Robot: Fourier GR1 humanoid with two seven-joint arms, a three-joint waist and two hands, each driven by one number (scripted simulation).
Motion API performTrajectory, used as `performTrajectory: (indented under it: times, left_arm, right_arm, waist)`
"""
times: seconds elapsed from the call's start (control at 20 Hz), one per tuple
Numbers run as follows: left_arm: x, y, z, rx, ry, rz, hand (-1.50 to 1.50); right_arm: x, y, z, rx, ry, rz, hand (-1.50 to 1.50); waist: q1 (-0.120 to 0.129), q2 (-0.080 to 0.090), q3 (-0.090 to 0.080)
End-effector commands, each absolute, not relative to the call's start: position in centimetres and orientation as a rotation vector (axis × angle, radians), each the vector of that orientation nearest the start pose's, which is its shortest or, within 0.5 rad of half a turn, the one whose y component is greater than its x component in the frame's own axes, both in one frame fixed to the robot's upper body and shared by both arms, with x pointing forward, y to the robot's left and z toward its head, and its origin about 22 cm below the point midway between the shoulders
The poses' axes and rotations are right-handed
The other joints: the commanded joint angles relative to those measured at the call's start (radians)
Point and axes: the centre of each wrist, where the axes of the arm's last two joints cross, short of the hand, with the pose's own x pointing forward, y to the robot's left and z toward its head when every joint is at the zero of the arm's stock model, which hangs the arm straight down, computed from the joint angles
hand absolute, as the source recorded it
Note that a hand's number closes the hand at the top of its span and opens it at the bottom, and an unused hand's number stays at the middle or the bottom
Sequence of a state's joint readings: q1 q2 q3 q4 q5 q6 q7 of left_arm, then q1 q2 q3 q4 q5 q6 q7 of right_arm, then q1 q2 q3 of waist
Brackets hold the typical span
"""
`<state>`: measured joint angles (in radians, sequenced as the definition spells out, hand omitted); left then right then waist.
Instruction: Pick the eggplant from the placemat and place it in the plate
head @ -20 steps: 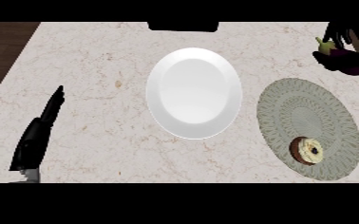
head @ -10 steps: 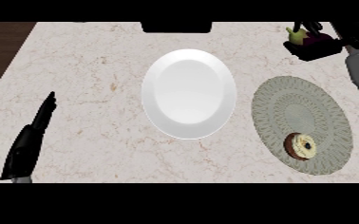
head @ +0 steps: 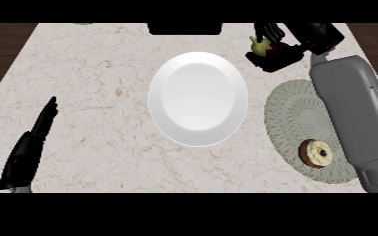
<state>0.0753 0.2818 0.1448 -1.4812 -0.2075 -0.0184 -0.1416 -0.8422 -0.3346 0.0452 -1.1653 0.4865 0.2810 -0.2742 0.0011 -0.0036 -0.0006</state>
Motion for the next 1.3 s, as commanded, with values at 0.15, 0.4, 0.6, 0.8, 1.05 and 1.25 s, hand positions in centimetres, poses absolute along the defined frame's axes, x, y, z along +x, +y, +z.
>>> performTrajectory:
  times: [0.15, 0.4, 0.6, 0.8, 1.05, 1.25]
  left_arm:
    - [22.3, 33.5, 0.3, 0.460, -1.509, -0.300, 0.00]
    - [20.8, 33.4, -1.5, 0.472, -1.519, -0.314, 0.00]
    - [22.3, 33.1, -0.1, 0.468, -1.504, -0.311, 0.00]
    - [22.8, 32.7, -0.3, 0.444, -1.536, -0.325, 0.00]
    - [22.6, 32.7, -0.2, 0.460, -1.528, -0.327, 0.00]
    - [21.3, 32.9, 0.2, 0.462, -1.525, -0.292, 0.00]
  right_arm:
    - [40.2, -13.2, 16.0, -0.292, -1.854, 1.238, 1.50]
    - [39.8, -7.9, 13.5, -0.269, -1.777, 1.299, 1.50]
    - [39.1, -6.9, 10.3, -0.200, -1.738, 1.331, 1.50]
    - [40.4, -6.7, 9.2, -0.214, -1.624, 1.108, 1.50]
    - [40.2, -5.8, 6.4, -0.225, -1.561, 1.121, -1.50]
    - [41.3, -8.6, 5.9, -0.155, -1.676, 0.963, -1.50]
  waist:
    - [0.013, 0.005, 0.000]
    - [0.018, 0.006, 0.000]
    - [0.008, 0.005, 0.001]
    - [0.035, 0.011, 0.000]
    - [0.036, 0.010, 0.001]
    - [0.029, 0.011, 0.002]
